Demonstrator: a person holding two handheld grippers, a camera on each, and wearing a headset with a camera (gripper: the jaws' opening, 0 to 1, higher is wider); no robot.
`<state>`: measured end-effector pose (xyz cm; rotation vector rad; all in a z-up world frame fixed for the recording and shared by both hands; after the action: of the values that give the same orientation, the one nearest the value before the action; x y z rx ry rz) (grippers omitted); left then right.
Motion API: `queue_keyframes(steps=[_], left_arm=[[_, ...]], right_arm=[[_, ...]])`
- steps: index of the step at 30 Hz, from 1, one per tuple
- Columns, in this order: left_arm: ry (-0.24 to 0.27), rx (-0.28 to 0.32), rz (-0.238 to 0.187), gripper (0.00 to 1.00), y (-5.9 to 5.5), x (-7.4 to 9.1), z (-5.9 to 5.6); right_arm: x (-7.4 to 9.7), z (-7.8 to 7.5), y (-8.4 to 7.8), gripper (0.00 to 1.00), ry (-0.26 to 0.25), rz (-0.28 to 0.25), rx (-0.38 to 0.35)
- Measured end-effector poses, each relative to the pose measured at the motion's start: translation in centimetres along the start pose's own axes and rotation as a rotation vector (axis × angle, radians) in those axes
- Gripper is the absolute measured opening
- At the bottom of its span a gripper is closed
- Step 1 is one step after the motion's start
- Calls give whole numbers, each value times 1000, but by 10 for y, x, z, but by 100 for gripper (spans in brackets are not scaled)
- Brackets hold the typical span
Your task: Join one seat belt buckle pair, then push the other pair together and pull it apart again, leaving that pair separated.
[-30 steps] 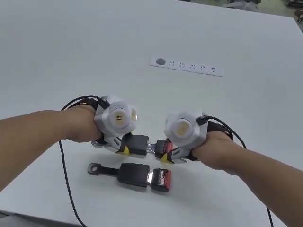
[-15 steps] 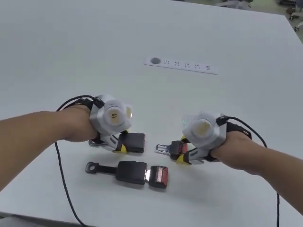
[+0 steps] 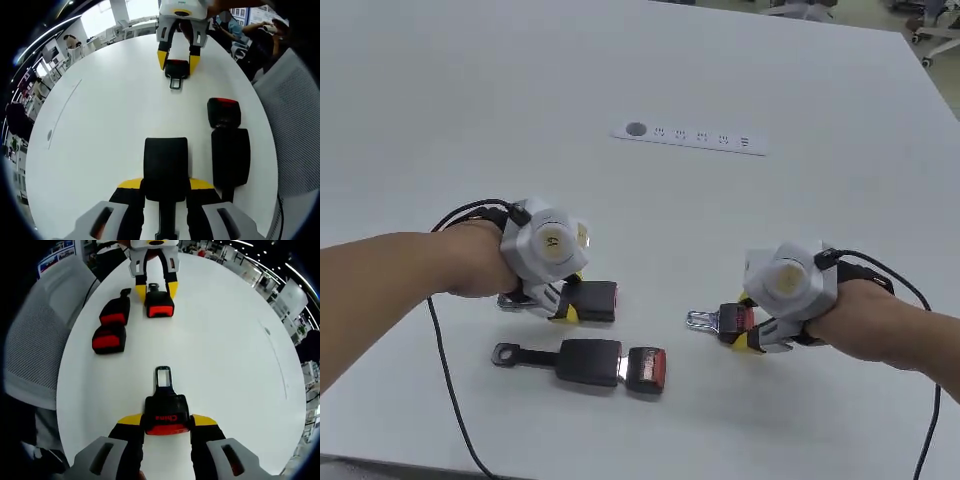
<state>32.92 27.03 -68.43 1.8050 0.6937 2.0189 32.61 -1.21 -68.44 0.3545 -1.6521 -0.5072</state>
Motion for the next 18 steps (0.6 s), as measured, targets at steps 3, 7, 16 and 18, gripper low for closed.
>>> queue_keyframes(steps=[3, 7, 16, 18], left_arm=[[-1, 5, 7, 32, 0, -1, 1], [-1, -9, 16, 33, 2, -2, 1], [9, -33, 35, 36, 5, -3, -1], [16, -18, 33, 47, 3, -2, -2]], right_arm=[[0, 1, 0, 33, -4, -3, -26], [1, 4, 2, 33, -15, 8, -26], [2, 2, 4, 40, -43, 27, 3], [2, 1, 4, 42, -54, 28, -3]])
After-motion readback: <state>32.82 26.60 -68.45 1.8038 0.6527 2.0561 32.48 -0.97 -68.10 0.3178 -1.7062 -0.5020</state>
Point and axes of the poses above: the centre of the closed fingertips' face, and the gripper's own axes: x roughly backward along the fingers, z roughly to its left, y roughly out of its top, the point moved 10 cm from there along x, roughly backward along the fingers, and after that the axes turned 9 degrees about -z, right-handed, at the moved point
